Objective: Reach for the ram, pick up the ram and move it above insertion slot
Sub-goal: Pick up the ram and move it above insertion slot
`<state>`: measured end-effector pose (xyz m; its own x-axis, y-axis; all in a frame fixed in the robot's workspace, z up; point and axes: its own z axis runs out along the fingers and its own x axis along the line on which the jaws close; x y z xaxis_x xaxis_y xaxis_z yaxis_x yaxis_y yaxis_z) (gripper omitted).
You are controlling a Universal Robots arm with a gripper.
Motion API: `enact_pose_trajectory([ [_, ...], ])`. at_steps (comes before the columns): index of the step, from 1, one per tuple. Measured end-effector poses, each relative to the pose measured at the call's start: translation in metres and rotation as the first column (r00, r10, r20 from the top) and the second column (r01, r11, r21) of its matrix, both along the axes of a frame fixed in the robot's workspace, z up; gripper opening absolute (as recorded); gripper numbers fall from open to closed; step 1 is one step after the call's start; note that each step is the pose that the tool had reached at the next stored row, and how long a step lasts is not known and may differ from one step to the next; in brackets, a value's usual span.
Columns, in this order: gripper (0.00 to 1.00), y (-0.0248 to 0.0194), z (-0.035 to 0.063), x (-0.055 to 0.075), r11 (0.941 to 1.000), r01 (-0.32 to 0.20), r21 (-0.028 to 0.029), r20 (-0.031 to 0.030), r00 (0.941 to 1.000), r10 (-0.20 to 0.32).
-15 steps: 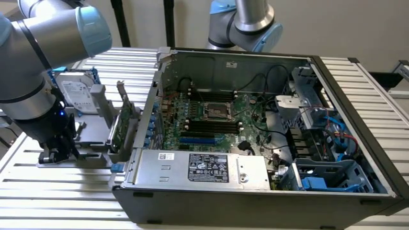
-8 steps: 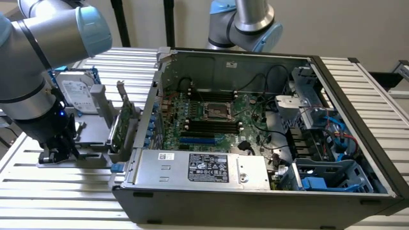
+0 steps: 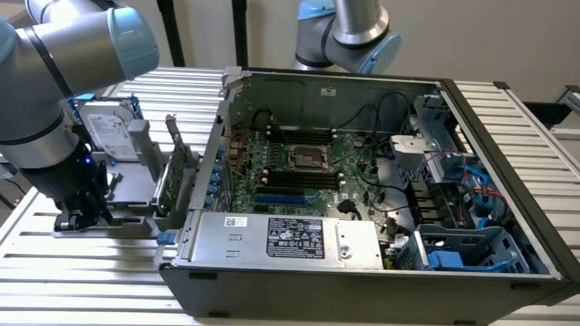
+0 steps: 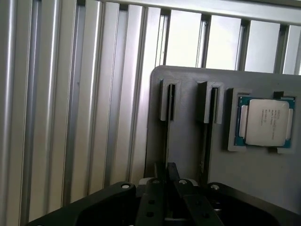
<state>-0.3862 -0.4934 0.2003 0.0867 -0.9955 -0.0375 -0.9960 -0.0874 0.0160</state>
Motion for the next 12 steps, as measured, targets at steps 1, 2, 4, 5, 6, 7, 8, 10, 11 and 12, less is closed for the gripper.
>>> enact_pose_trajectory([
  [1,0.13,0.0,0.0011,0.0,1.0,0.005,0.0001,-0.0002,1.0,-0.005],
  [2,0.13,0.0,0.0022,0.0,0.9999,0.011,0.0001,-0.0003,0.9999,-0.011],
  [4,0.13,0.0,0.004,0.0,0.9997,0.024,0.0001,-0.0004,0.9997,-0.024],
  [5,0.13,0.0,0.0048,0.0,0.9995,0.032,0.0001,-0.0004,0.9995,-0.032],
  [6,0.13,0.0,0.0054,0.0,0.9992,0.04,0.0001,-0.0003,0.9992,-0.04],
  [7,0.13,0.0,0.0061,0.0,0.9988,0.049,0.0,-0.0005,0.9988,-0.049],
  [8,0.13,0.0,0.0068,0.0,0.9984,0.057,0.0,-0.0004,0.9984,-0.057],
  [10,0.13,0.0,0.0093,0.0,0.9979,0.065,0.0,-0.0005,0.9979,-0.065],
  [11,0.13,0.0,0.0112,0.0,0.9978,0.066,0.0,-0.0005,0.9978,-0.066],
  [12,0.13,0.0,0.0134,0.0,0.9978,0.067,0.0001,-0.0004,0.9978,-0.067],
])
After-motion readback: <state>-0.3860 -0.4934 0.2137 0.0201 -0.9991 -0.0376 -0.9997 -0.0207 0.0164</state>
